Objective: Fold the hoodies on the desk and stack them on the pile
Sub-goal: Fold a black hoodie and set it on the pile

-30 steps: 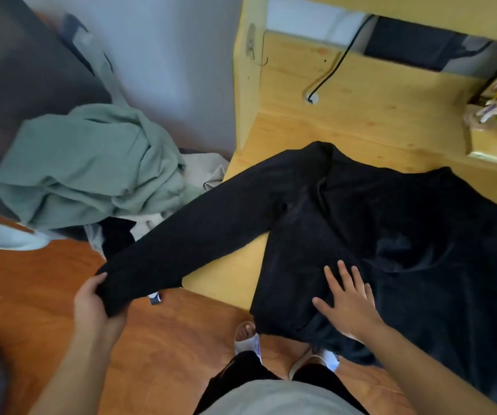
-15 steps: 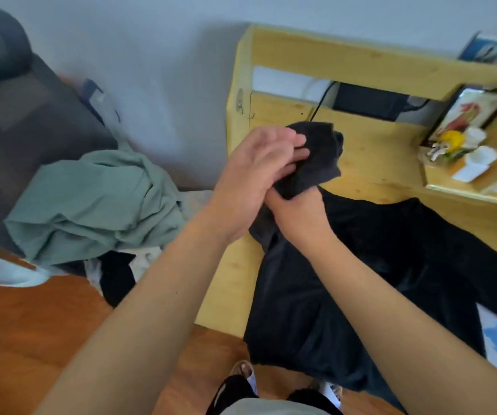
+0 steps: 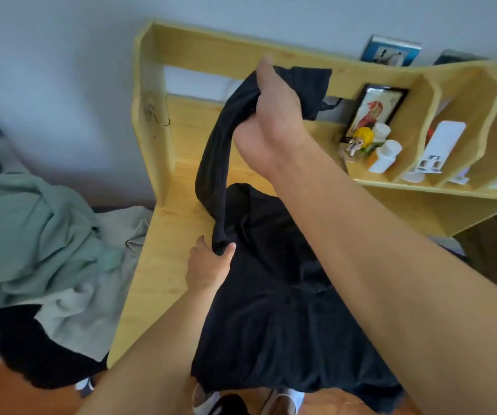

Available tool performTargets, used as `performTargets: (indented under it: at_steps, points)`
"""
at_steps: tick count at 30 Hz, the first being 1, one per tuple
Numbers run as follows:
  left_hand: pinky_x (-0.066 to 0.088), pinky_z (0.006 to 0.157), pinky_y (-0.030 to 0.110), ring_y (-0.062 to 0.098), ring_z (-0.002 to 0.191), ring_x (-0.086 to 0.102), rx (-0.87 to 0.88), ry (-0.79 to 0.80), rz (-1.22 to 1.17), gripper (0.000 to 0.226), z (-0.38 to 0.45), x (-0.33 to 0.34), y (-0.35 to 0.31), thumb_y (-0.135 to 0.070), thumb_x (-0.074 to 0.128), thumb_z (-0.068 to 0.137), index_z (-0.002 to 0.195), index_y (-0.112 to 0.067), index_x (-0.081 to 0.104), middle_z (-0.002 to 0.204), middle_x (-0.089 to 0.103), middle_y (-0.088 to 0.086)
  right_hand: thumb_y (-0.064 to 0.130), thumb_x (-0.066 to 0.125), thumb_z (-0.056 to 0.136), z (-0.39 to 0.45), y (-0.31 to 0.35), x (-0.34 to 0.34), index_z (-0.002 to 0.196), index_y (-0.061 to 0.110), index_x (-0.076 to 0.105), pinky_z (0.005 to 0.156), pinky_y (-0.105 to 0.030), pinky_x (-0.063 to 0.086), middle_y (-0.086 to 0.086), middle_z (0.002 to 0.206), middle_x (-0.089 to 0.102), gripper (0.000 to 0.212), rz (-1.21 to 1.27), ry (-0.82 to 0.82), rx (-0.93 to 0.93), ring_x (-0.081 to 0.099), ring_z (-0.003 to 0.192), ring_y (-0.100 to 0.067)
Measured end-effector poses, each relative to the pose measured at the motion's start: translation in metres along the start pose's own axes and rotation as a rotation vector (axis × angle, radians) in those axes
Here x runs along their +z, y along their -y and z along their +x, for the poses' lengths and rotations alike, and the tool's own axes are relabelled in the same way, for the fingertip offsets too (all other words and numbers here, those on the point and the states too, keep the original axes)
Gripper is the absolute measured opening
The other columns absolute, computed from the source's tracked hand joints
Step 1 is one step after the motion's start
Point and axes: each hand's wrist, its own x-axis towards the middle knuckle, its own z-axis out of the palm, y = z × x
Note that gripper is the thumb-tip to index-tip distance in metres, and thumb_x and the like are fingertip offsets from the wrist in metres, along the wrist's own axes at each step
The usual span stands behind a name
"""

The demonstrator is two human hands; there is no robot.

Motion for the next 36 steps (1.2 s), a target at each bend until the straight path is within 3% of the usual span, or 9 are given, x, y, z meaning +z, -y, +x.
performTargets:
  at_steps: [4,9,14,16,21,25,29,32,36]
  points:
    - [0.053,0.072,0.041,0.039,0.087,0.066,0.07,-0.232,0.099,0.032,0.024,-0.008,-0.01,-0.042,0.05,0.101,0.102,-0.013,0.064,0.095,0.069,0.012,0.04,0.051,0.105,-0.001,0.009,-0.009,0.114,0.007,0.057,0.114,-0.046,0.041,0.0,0.117,0.055,0.034,-0.04,0.043,-0.048,0.056,0.124,-0.02]
    - [0.05,0.068,0.042,0.038,0.082,0.065,0.155,-0.192,0.281,0.016,0.037,-0.027,0.029,-0.03,0.058,0.098,0.102,-0.015,0.059,0.091,0.066,0.009,0.026,0.051,0.106,-0.035,-0.004,-0.133,0.143,0.014,0.05,0.106,-0.047,0.049,-0.008,0.133,0.066,0.039,0.133,-0.163,-0.148,0.064,0.122,-0.026]
    - [0.046,0.058,0.039,0.03,0.081,0.062,0.333,-0.14,0.565,0.038,0.048,-0.025,0.055,-0.023,0.062,0.093,0.13,-0.018,0.05,0.1,0.053,0.006,0.01,0.054,0.1,-0.087,-0.088,-0.306,0.134,0.016,0.058,0.09,-0.04,0.053,-0.012,0.143,0.058,0.035,0.272,-0.806,0.129,0.061,0.124,-0.027]
    - [0.05,0.057,0.038,0.025,0.079,0.059,0.43,-0.096,0.707,0.066,0.053,-0.021,0.058,-0.019,0.065,0.091,0.15,-0.023,0.036,0.107,0.051,0.005,0.019,0.06,0.099,-0.098,-0.11,-0.353,0.139,0.017,0.054,0.098,-0.038,0.05,-0.012,0.149,0.049,0.041,0.126,-0.997,0.313,0.052,0.132,-0.028]
    - [0.05,0.076,0.034,0.028,0.121,0.049,0.658,0.05,1.085,0.1,0.067,-0.019,0.05,-0.013,0.065,0.091,0.163,-0.033,0.0,0.158,0.026,0.011,0.023,0.069,0.096,-0.081,-0.113,-0.377,0.136,0.014,0.055,0.095,-0.041,0.05,-0.007,0.139,0.055,0.043,-0.083,-0.975,0.398,0.057,0.11,-0.03]
    - [0.05,0.086,0.037,0.028,0.124,0.044,0.584,0.063,1.101,0.097,0.073,-0.021,0.039,-0.018,0.063,0.093,0.163,-0.03,-0.003,0.157,0.026,0.009,0.003,0.058,0.095,-0.073,-0.09,-0.352,0.109,0.008,0.061,0.071,-0.04,0.056,-0.016,0.125,0.063,0.015,0.013,-0.988,0.268,0.064,0.095,-0.031]
    - [0.052,0.075,0.039,0.03,0.11,0.052,0.629,0.007,1.045,0.092,0.074,-0.025,0.046,-0.017,0.068,0.087,0.163,-0.02,0.017,0.139,0.047,0.011,0.003,0.056,0.088,-0.117,-0.068,-0.32,0.102,0.011,0.069,0.076,-0.045,0.061,-0.012,0.099,0.073,0.021,-0.007,-0.976,-0.028,0.071,0.089,-0.028]
    - [0.052,0.069,0.043,0.034,0.101,0.054,0.703,0.011,1.049,0.09,0.078,-0.028,0.056,-0.011,0.074,0.08,0.159,-0.014,0.032,0.127,0.055,0.014,0.005,0.054,0.089,-0.159,-0.105,-0.351,0.112,0.01,0.066,0.083,-0.05,0.058,-0.014,0.105,0.068,0.026,-0.154,-1.191,0.128,0.066,0.093,-0.032]
    - [0.049,0.087,0.042,0.032,0.117,0.042,0.674,0.144,1.134,0.088,0.077,-0.033,0.049,-0.025,0.066,0.091,0.163,-0.021,0.016,0.144,0.04,0.01,0.024,0.059,0.08,-0.195,-0.158,-0.401,0.097,0.012,0.059,0.083,-0.053,0.055,-0.024,0.107,0.064,0.021,-0.714,-1.233,0.523,0.061,0.081,-0.035]
